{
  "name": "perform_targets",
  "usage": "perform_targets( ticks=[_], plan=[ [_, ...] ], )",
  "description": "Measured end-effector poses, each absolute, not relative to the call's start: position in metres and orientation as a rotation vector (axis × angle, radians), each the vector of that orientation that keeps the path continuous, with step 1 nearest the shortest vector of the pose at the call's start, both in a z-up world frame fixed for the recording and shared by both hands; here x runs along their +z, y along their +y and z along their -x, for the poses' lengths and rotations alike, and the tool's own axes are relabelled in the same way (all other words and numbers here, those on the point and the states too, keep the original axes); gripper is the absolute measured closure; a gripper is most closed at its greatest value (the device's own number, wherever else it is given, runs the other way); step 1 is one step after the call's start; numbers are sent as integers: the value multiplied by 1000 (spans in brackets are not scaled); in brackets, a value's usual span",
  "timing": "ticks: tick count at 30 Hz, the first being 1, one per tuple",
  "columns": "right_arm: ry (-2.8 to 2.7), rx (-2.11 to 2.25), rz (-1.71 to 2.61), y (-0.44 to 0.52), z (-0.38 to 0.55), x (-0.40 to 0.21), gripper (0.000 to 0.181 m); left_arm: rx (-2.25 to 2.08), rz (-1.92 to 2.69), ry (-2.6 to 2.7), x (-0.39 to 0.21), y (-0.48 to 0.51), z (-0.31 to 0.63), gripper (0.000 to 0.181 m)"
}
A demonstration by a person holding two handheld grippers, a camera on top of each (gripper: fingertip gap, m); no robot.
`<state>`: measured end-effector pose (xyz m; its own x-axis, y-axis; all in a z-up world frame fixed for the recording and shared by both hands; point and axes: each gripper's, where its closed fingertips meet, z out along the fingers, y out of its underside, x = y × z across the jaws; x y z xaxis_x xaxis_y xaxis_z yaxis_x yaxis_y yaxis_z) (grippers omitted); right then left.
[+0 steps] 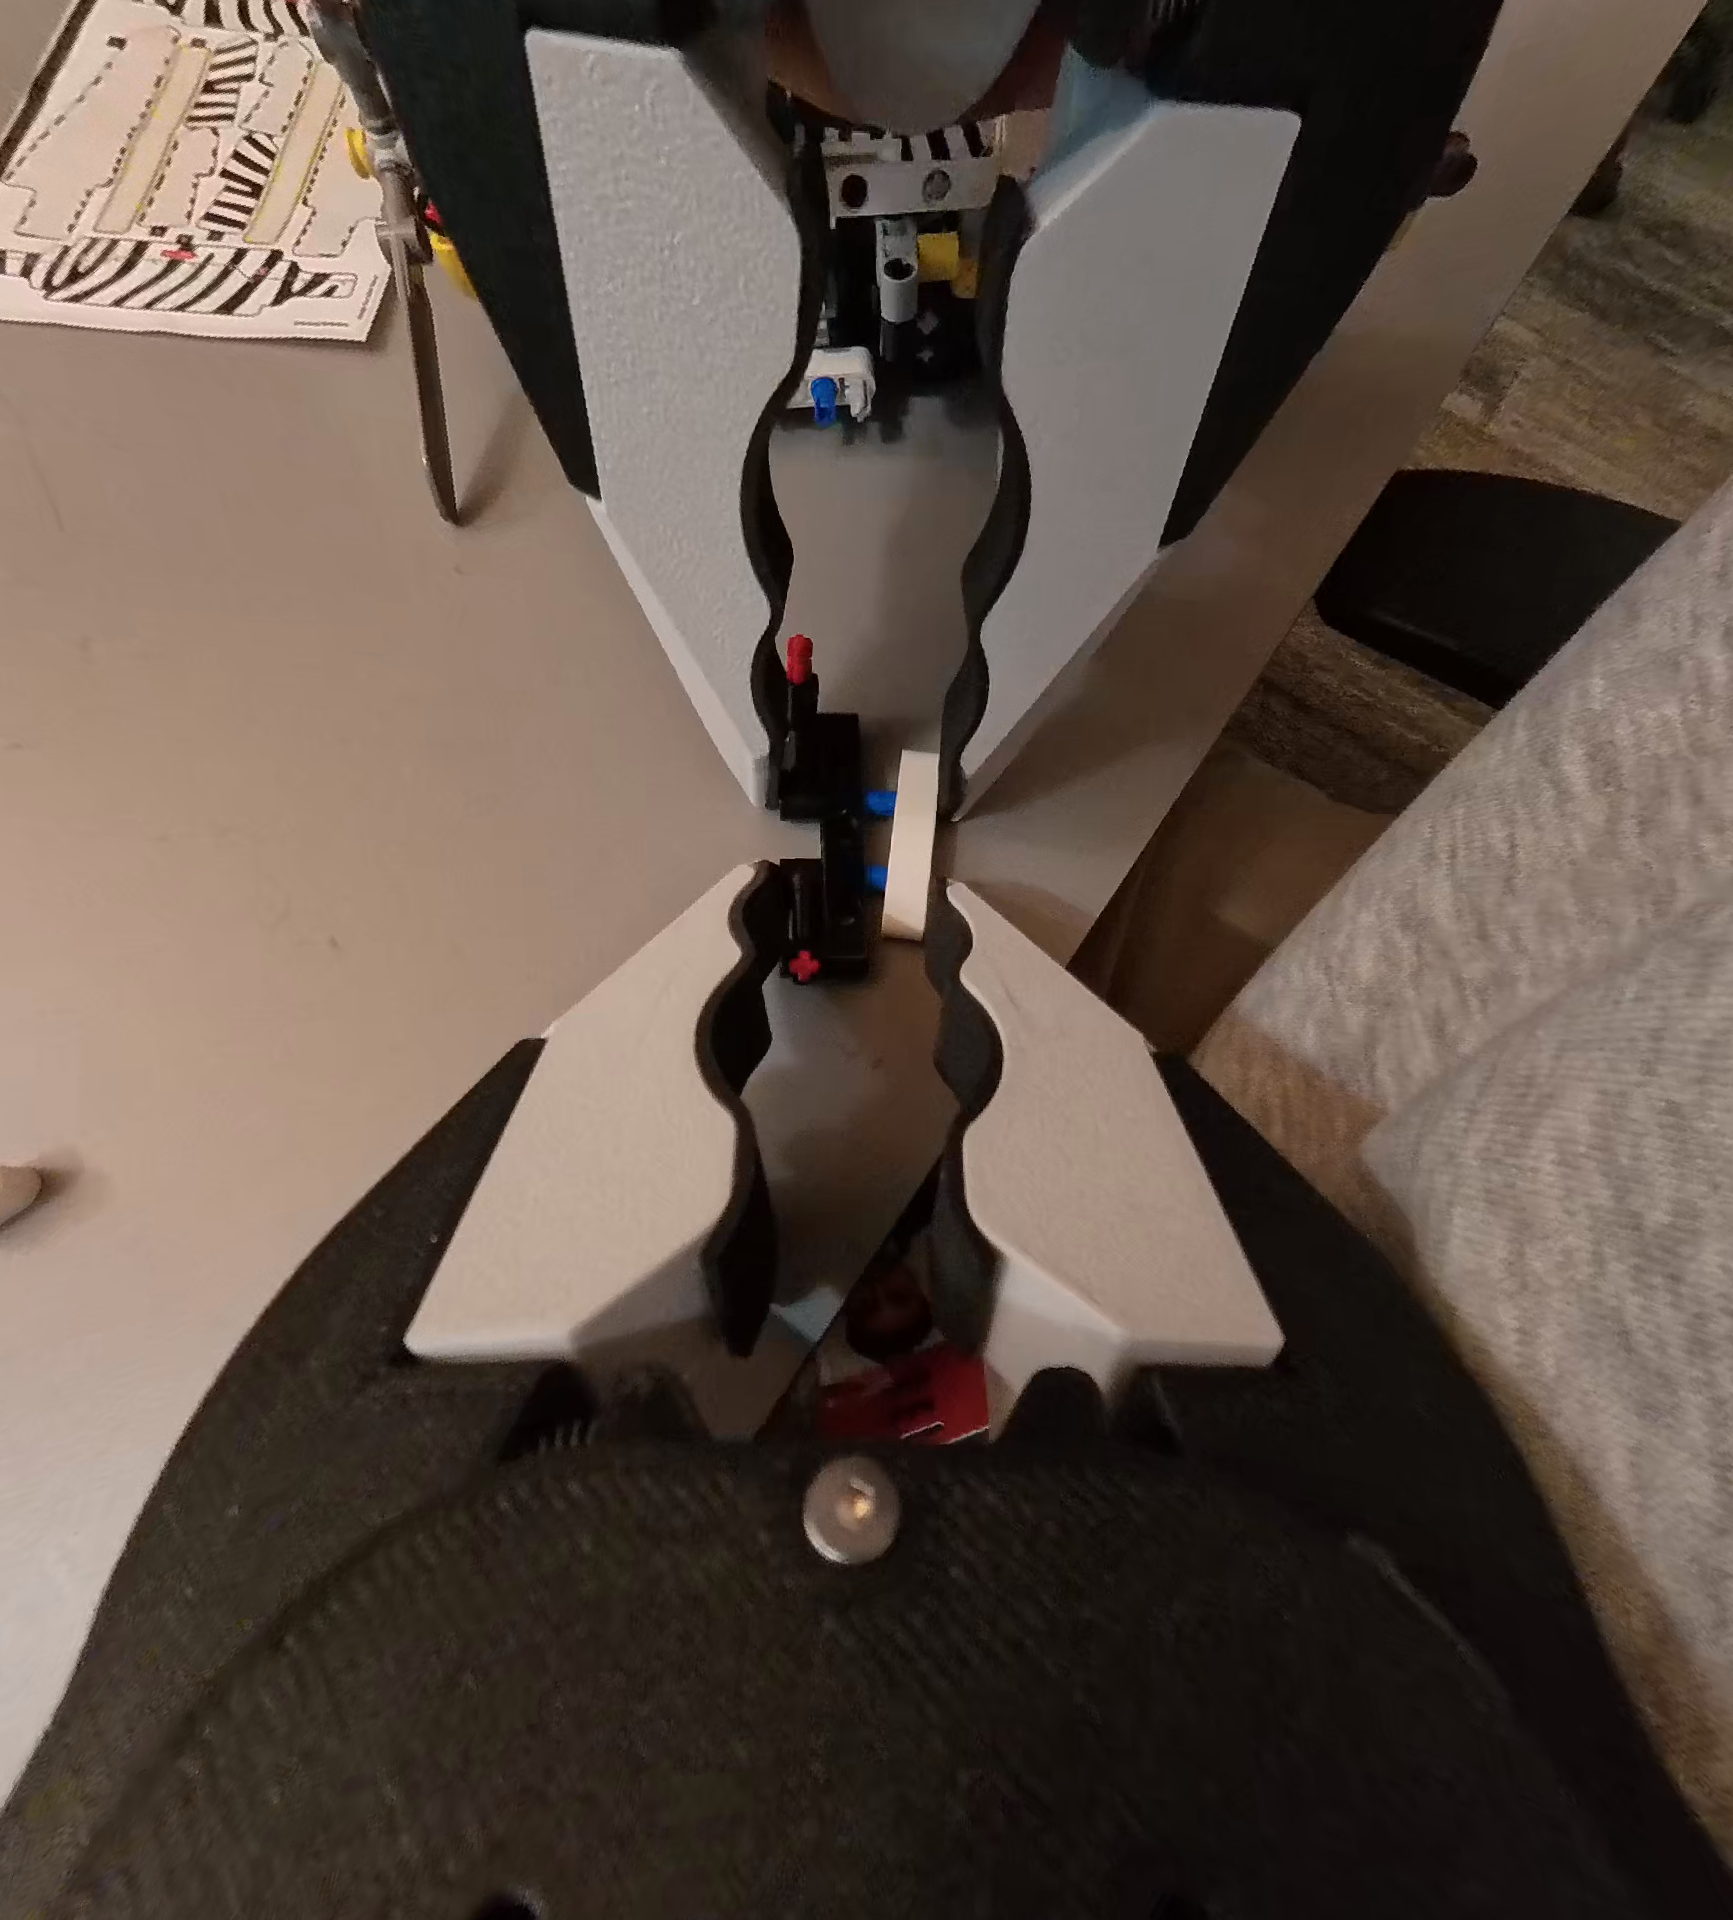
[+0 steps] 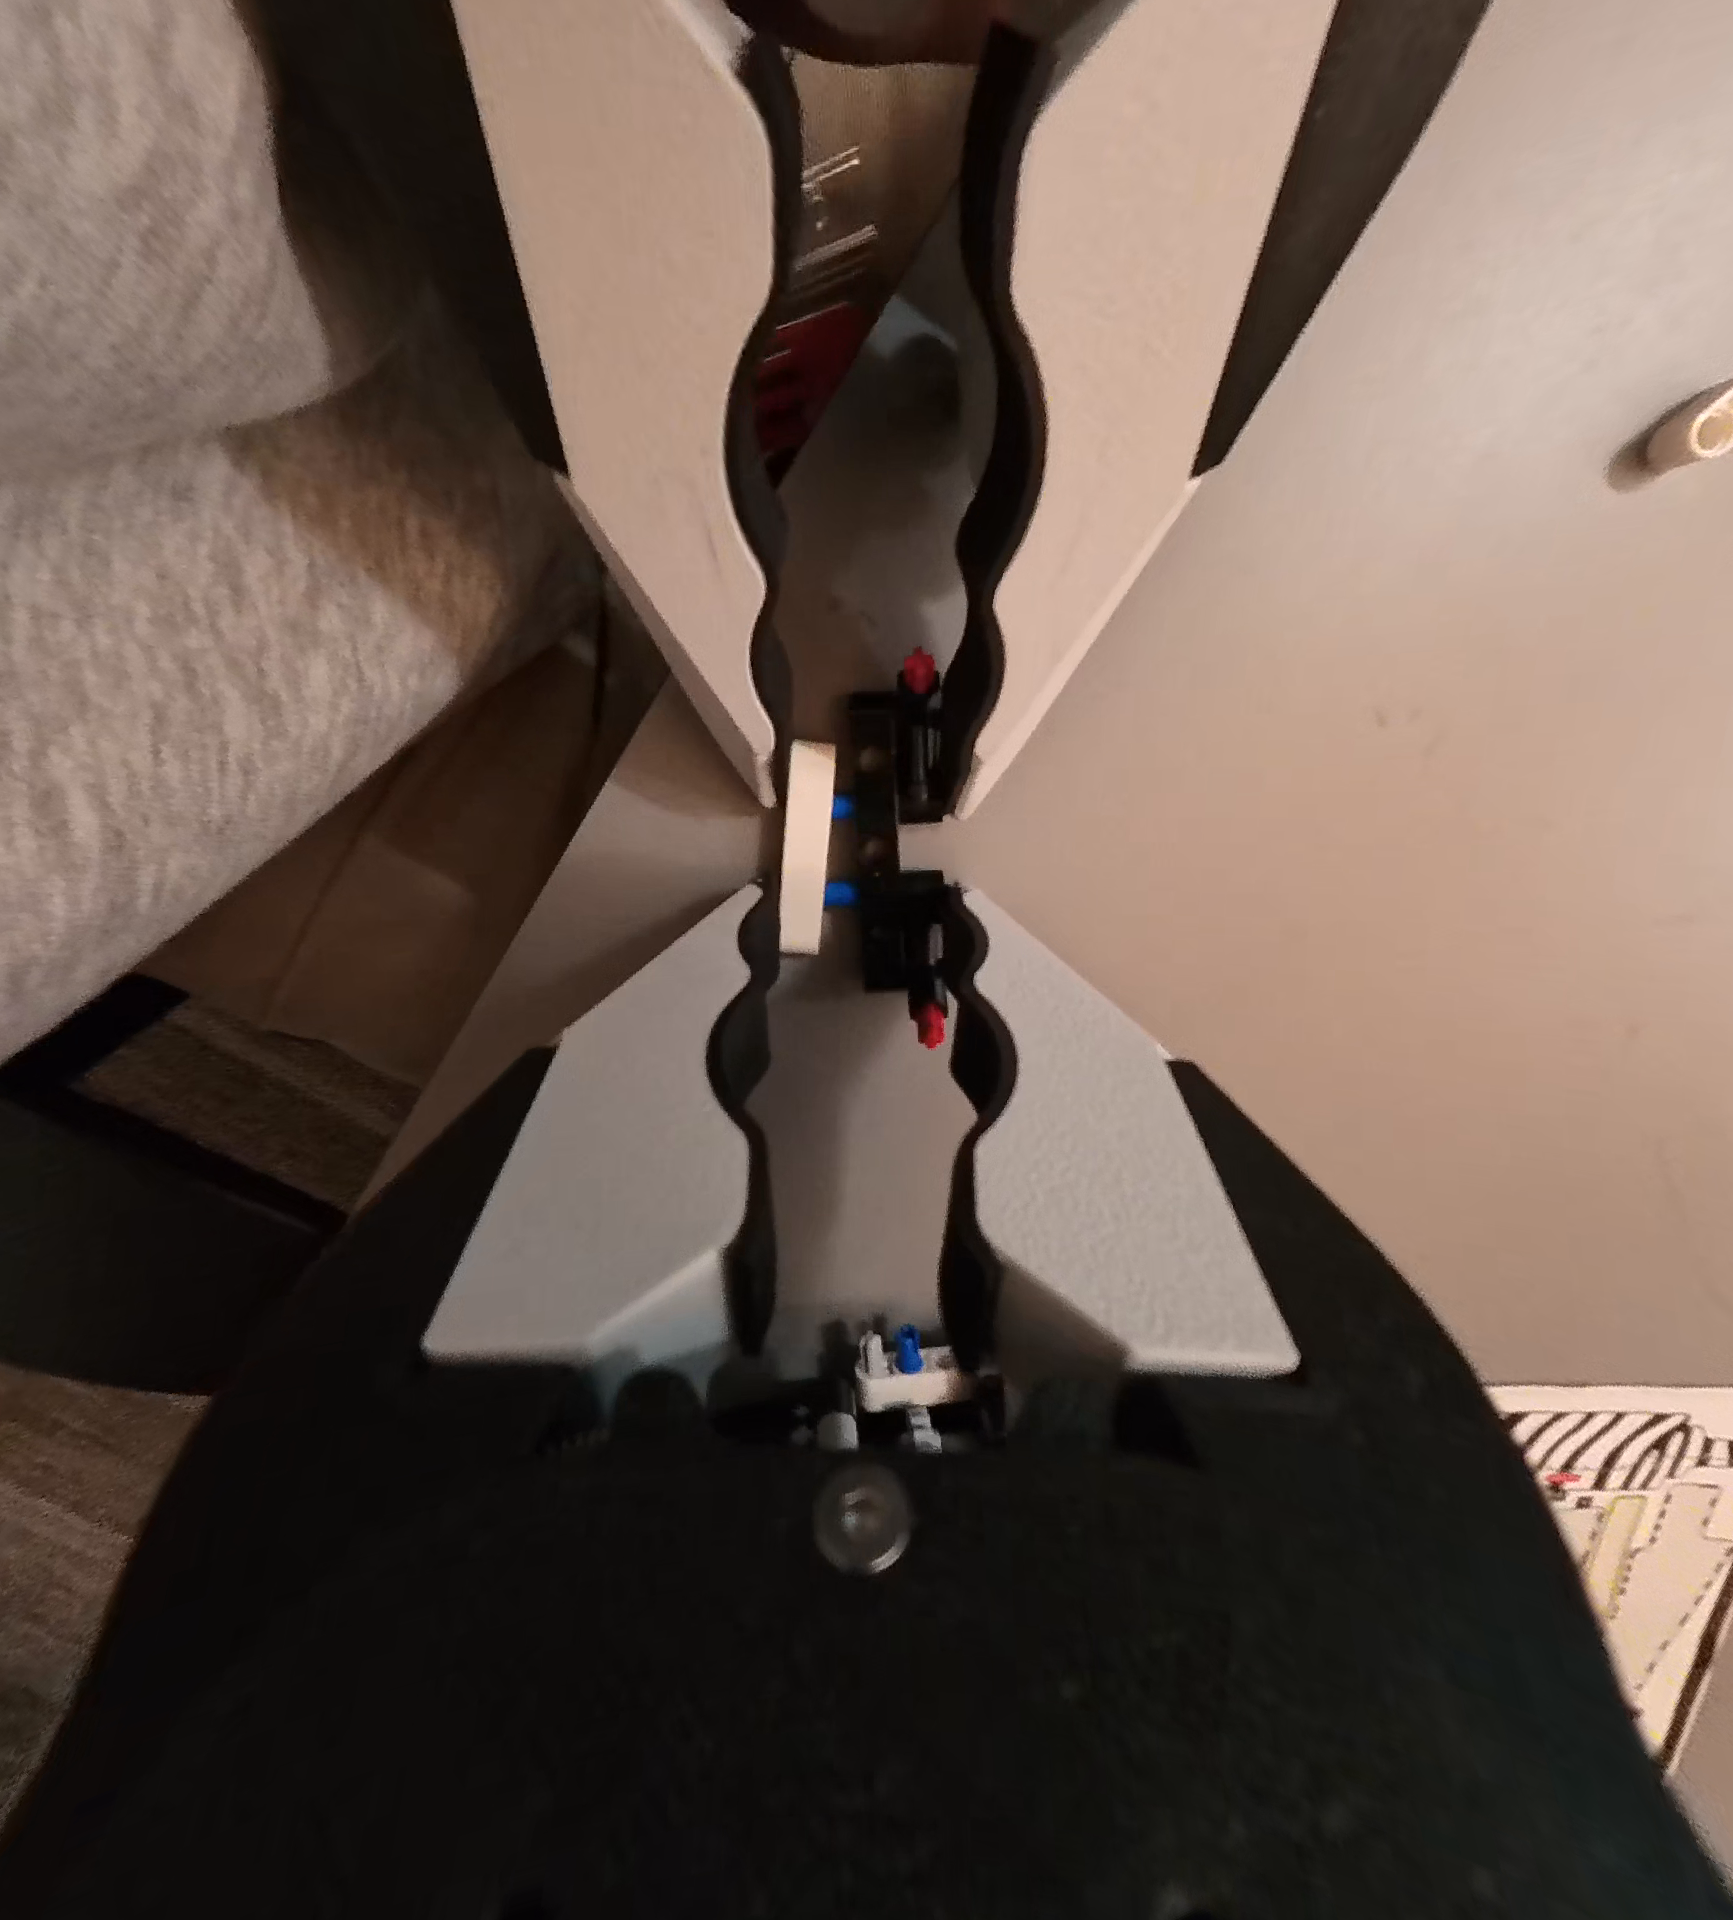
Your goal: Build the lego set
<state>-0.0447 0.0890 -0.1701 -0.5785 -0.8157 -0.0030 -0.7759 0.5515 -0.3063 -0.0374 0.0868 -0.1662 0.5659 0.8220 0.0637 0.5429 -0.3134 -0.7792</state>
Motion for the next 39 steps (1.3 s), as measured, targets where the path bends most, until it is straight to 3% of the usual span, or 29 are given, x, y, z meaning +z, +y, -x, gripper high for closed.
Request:
perform_targets(
  ticks=[20,24,29,36,39],
  plan=[
    [2651,-420,1306,87,46,-170,160,489,1989,-1056,-164,87,39,159],
    [2738,-423,1196,85,45,-170,159,555,1969,-1116,-164,73,40,139],
    [2805,-566,912,78,43,-153,125,530,1793,-1191,-136,48,33,132],
    [2940,-1177,479,80,53,-94,121,552,1643,-1256,-117,28,21,138],
    [2982,-1382,210,92,51,-99,113,532,1671,-1242,-120,36,17,140]
  ],
)
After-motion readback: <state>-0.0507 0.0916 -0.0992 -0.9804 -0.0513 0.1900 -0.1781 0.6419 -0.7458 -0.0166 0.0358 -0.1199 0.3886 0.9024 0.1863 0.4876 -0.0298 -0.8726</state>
